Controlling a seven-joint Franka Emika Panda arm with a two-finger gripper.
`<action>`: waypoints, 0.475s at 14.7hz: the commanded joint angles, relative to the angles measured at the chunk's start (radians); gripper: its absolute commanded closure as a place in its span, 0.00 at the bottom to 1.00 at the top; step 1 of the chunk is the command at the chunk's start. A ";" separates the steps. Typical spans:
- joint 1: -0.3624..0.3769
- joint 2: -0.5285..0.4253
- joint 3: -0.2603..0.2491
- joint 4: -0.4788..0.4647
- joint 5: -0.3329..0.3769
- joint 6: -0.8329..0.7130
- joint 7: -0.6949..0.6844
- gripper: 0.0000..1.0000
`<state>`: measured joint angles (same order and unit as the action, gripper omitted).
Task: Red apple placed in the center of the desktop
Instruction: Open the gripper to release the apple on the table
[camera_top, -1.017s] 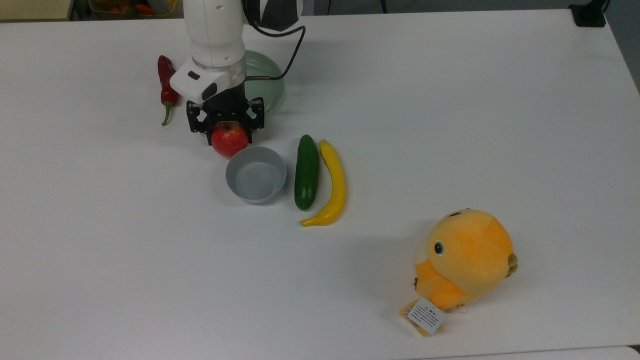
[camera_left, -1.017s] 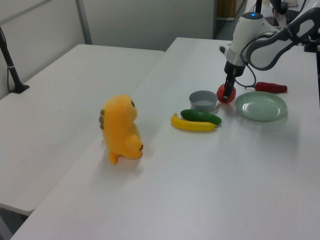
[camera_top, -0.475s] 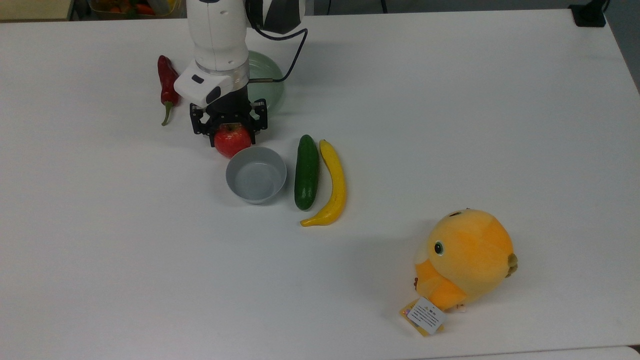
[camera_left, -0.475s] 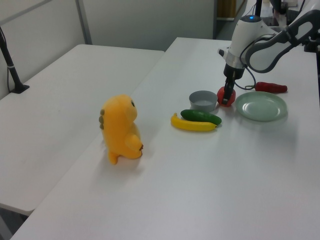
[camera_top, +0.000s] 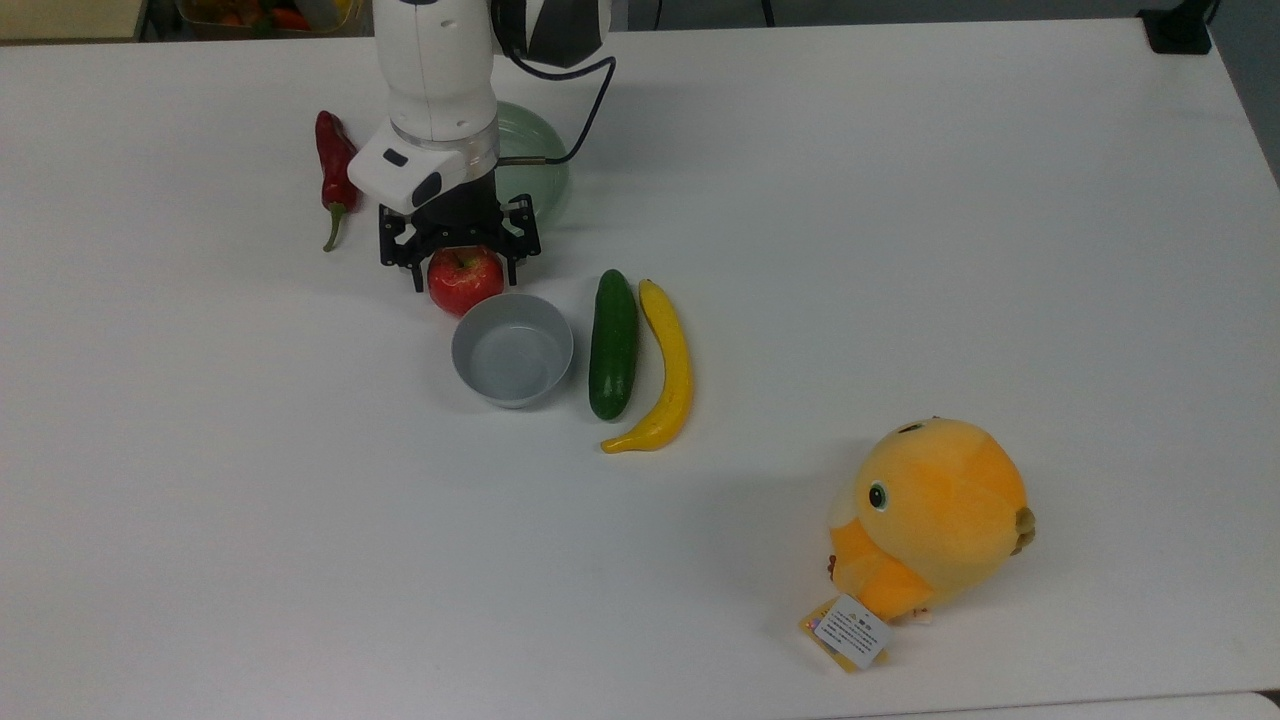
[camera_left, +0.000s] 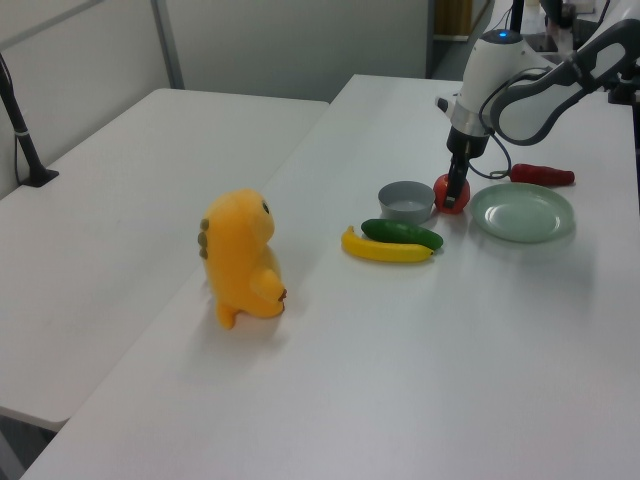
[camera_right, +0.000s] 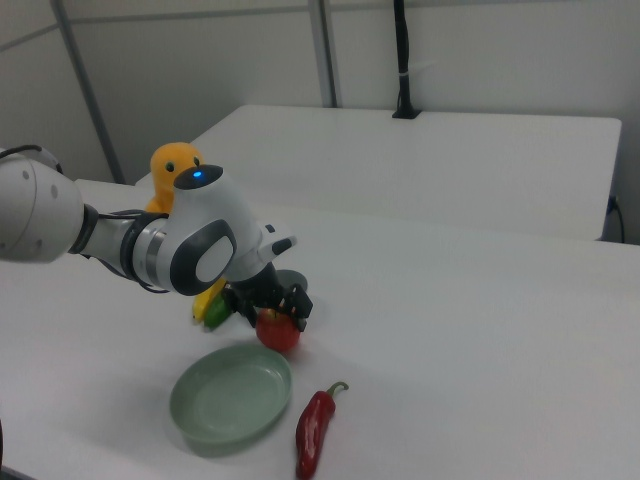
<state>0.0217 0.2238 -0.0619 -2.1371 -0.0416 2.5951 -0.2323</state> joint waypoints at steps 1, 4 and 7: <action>0.009 -0.059 0.001 0.014 0.009 -0.058 0.016 0.00; 0.011 -0.119 0.014 0.074 0.012 -0.171 0.088 0.00; 0.011 -0.150 0.030 0.225 0.012 -0.394 0.192 0.00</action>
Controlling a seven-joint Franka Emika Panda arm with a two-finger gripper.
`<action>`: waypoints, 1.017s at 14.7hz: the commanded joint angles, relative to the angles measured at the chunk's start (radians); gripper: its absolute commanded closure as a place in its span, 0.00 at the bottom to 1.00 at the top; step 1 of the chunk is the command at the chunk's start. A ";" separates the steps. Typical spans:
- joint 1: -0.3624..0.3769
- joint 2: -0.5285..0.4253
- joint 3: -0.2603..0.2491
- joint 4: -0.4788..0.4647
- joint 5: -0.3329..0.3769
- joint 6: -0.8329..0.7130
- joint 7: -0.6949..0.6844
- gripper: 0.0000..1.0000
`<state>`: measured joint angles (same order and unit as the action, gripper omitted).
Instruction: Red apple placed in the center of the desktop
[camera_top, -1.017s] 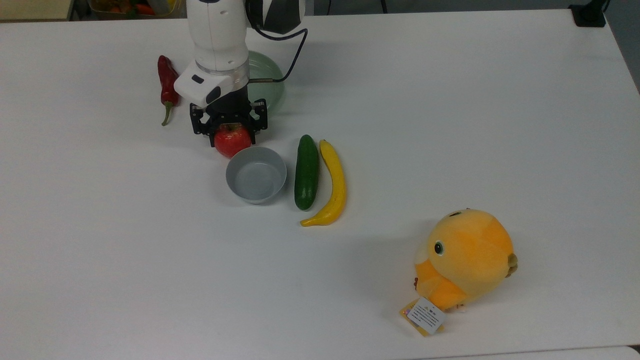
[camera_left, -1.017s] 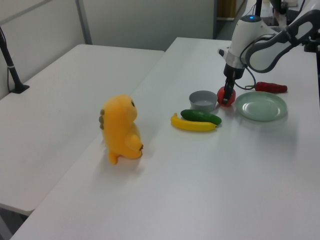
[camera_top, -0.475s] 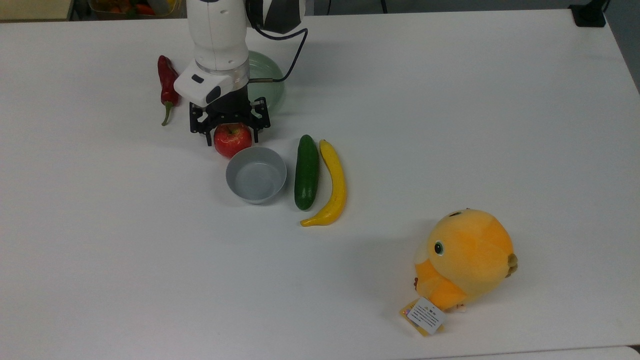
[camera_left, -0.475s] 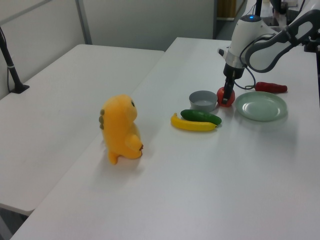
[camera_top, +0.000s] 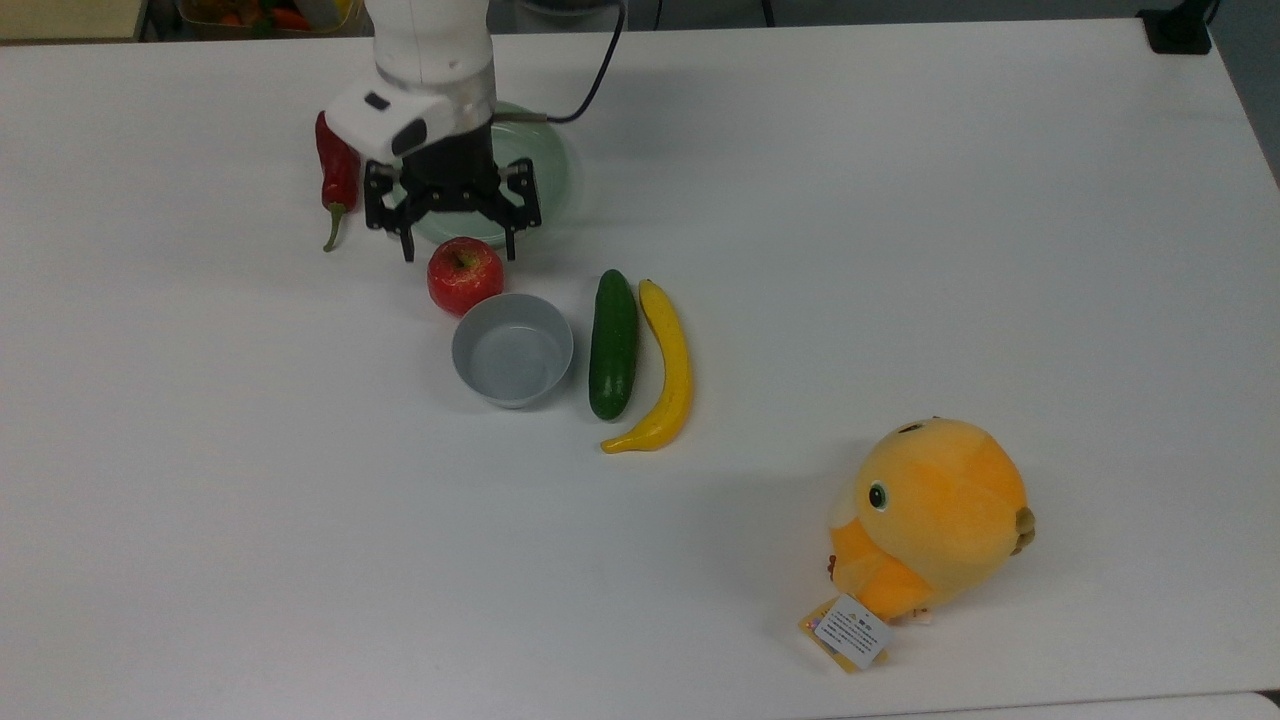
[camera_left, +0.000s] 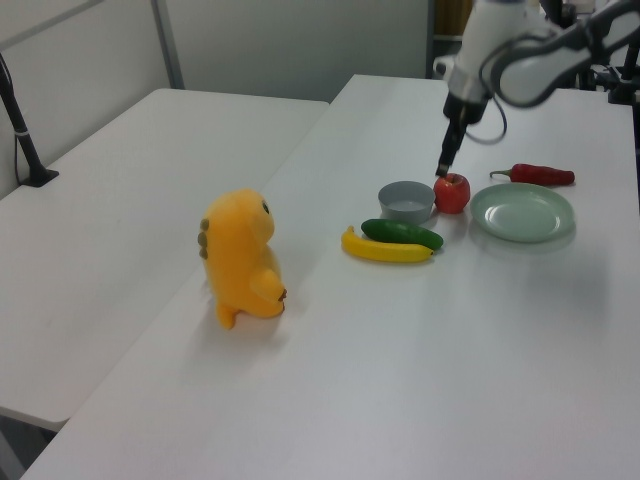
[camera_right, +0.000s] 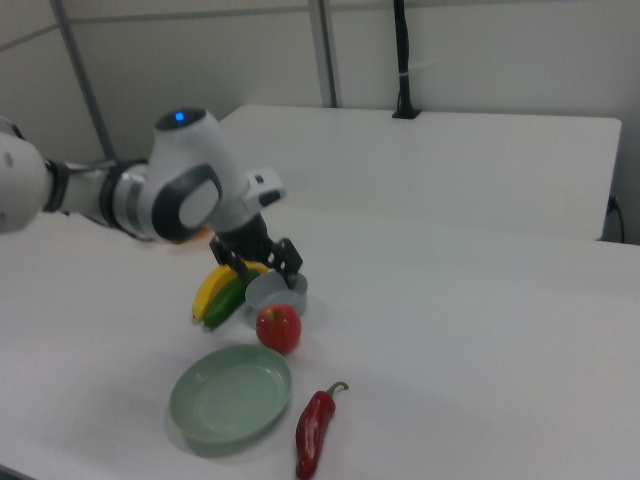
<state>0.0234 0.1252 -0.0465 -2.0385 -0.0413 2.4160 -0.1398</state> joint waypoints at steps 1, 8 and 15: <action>0.007 -0.052 0.020 0.194 0.012 -0.313 0.136 0.00; 0.004 -0.094 0.095 0.455 0.037 -0.767 0.267 0.00; 0.004 -0.130 0.142 0.478 0.115 -0.808 0.350 0.00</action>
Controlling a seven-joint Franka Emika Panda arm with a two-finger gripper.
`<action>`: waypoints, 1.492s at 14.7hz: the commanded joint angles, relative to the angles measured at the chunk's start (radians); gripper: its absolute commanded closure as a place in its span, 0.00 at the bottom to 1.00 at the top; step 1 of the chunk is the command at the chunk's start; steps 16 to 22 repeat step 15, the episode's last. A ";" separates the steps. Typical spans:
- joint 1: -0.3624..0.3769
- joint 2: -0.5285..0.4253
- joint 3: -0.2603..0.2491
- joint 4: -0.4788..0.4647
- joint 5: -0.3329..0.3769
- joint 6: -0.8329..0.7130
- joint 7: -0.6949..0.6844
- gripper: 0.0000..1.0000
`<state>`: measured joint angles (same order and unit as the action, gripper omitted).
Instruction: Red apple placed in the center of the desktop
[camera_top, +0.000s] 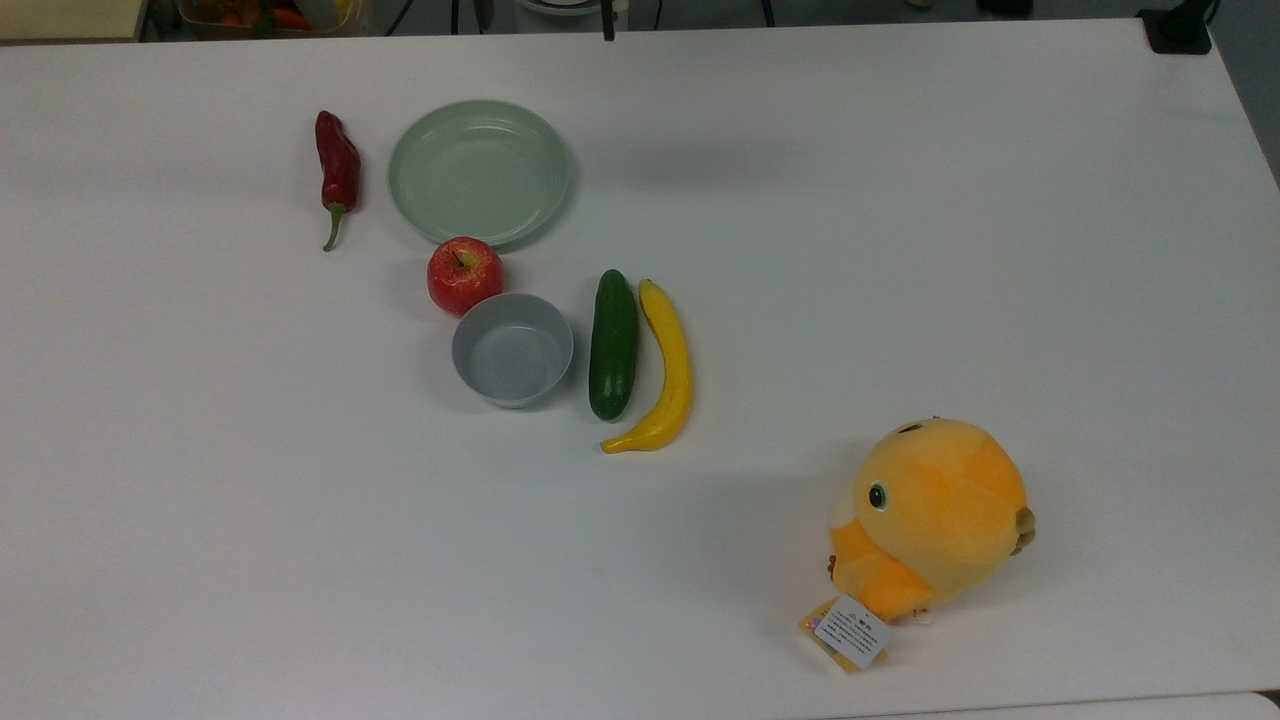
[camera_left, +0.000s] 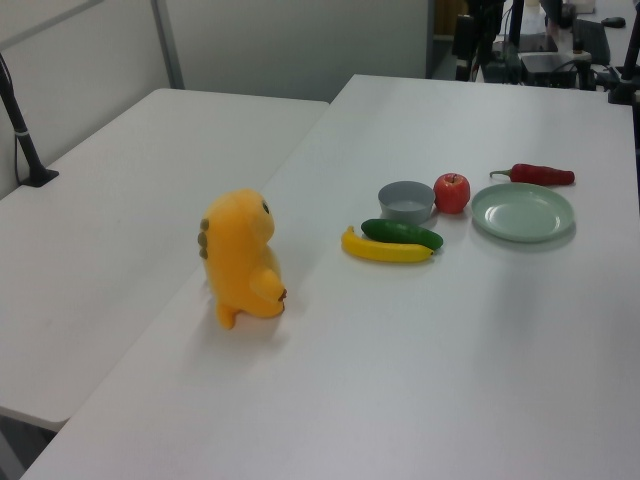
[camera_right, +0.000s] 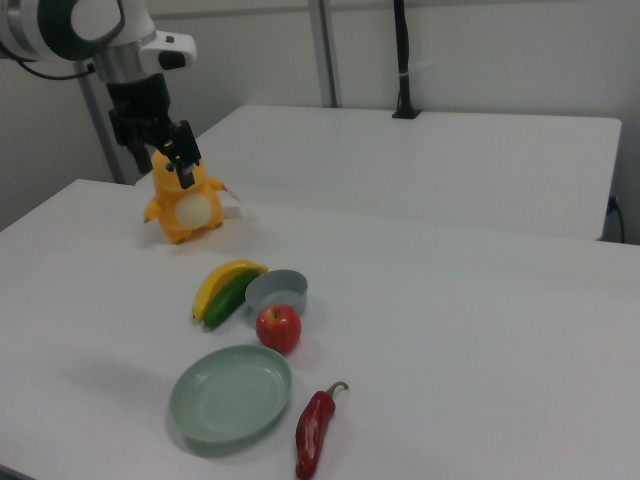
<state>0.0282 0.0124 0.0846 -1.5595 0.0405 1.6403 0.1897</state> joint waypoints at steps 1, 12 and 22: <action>0.002 -0.022 0.011 -0.008 0.032 -0.028 0.013 0.00; 0.002 -0.046 -0.028 -0.060 0.032 0.085 -0.191 0.00; 0.002 -0.046 -0.028 -0.059 0.032 0.076 -0.181 0.00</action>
